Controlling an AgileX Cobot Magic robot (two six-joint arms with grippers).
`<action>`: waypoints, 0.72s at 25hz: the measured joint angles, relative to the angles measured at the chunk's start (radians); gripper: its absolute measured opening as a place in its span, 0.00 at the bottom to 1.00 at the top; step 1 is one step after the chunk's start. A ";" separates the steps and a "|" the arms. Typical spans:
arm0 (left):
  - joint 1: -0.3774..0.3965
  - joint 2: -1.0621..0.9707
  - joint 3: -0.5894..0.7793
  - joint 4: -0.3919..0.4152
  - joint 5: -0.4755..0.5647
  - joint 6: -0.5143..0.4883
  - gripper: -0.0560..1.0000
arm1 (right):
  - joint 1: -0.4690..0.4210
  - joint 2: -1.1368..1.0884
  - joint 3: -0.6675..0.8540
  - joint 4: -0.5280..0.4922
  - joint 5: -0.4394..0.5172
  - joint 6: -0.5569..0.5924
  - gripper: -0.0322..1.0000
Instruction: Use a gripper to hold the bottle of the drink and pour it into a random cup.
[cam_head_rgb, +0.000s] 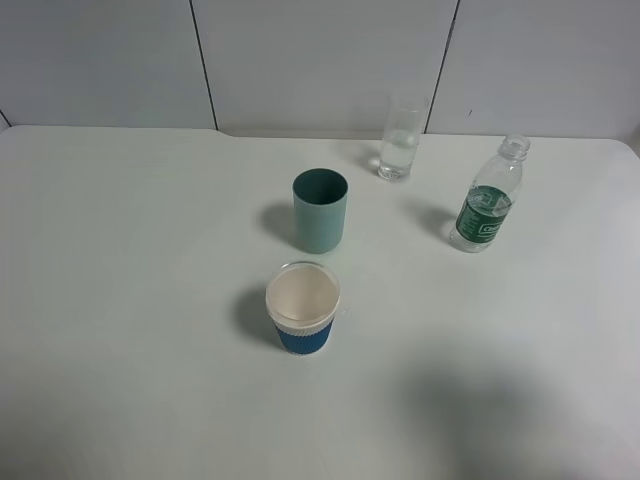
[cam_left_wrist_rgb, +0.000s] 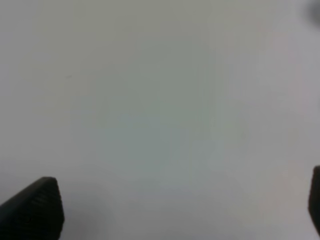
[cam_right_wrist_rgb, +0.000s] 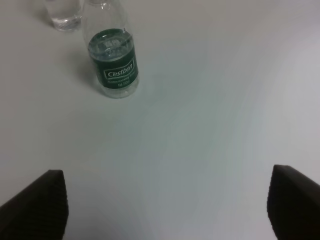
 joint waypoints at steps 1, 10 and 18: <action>0.000 0.000 0.000 0.000 0.000 0.000 0.99 | 0.000 0.000 0.000 0.000 0.000 0.000 0.80; 0.000 0.000 0.000 0.000 0.000 0.000 0.99 | 0.000 0.000 0.000 0.000 -0.001 0.000 0.80; 0.000 0.000 0.000 0.000 0.000 0.000 0.99 | 0.000 0.000 0.000 0.000 -0.001 0.000 0.80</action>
